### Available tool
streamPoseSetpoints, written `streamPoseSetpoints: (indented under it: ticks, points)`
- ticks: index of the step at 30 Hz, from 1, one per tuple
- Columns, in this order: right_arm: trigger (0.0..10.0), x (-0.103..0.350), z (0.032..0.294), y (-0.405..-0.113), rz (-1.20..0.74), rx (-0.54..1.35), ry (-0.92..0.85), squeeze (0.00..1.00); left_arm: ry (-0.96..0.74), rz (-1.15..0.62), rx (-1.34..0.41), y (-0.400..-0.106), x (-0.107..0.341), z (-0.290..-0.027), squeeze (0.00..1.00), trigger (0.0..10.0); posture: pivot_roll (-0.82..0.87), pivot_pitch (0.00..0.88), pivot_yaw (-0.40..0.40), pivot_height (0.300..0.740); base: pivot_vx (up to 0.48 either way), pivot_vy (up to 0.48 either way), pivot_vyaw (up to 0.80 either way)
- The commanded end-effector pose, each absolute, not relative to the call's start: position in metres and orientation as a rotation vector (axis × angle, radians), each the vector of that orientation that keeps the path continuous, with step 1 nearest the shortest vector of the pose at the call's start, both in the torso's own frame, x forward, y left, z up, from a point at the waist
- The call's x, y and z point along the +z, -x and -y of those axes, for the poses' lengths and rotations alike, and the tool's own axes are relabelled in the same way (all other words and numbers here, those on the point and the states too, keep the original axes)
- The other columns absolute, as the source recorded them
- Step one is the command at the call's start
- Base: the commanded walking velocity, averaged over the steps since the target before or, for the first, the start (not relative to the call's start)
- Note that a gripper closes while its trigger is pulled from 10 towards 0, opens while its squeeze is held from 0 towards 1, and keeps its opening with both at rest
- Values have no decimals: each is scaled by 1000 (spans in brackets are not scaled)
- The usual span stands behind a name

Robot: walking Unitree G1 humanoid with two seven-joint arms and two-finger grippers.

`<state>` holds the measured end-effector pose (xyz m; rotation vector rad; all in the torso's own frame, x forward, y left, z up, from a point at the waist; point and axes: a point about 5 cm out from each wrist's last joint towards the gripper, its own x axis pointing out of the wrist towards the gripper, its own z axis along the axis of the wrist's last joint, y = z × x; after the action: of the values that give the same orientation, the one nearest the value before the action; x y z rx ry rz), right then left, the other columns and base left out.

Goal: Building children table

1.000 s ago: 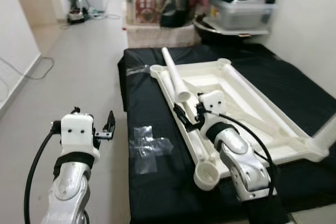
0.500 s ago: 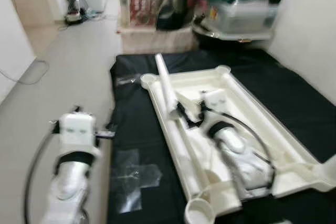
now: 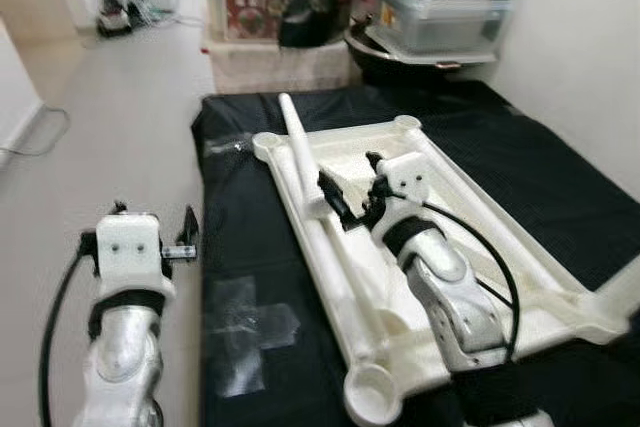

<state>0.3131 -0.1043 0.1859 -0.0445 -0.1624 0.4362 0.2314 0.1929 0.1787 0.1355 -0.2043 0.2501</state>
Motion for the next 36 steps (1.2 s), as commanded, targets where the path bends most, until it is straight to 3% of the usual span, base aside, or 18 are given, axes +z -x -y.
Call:
streamPoseSetpoints:
  ticks: [1, 11, 22, 36]
  points:
    - [10000, 187, 99, -312, 172, 459, 63, 0, -154, 187, 269, -230, 175, -197, 0, 10000, 86, 0, -90, 740, 0, 0, 800]
    - [10000, 191, 108, -337, 133, 313, 58, 0, -157, 175, 277, -227, 171, -196, 0, 10000, 96, 0, -100, 740, 0, 0, 194]
    - [10000, 176, 94, -355, 36, 291, 46, 0, -202, 160, 255, -224, 166, -194, 0, 10000, 134, 0, -104, 740, 0, 0, 0]
    - [10000, 170, 99, -379, -21, 177, 51, 0, -227, 115, 239, -208, 159, -192, 0, 10000, 172, 0, -118, 740, 0, 0, 0]
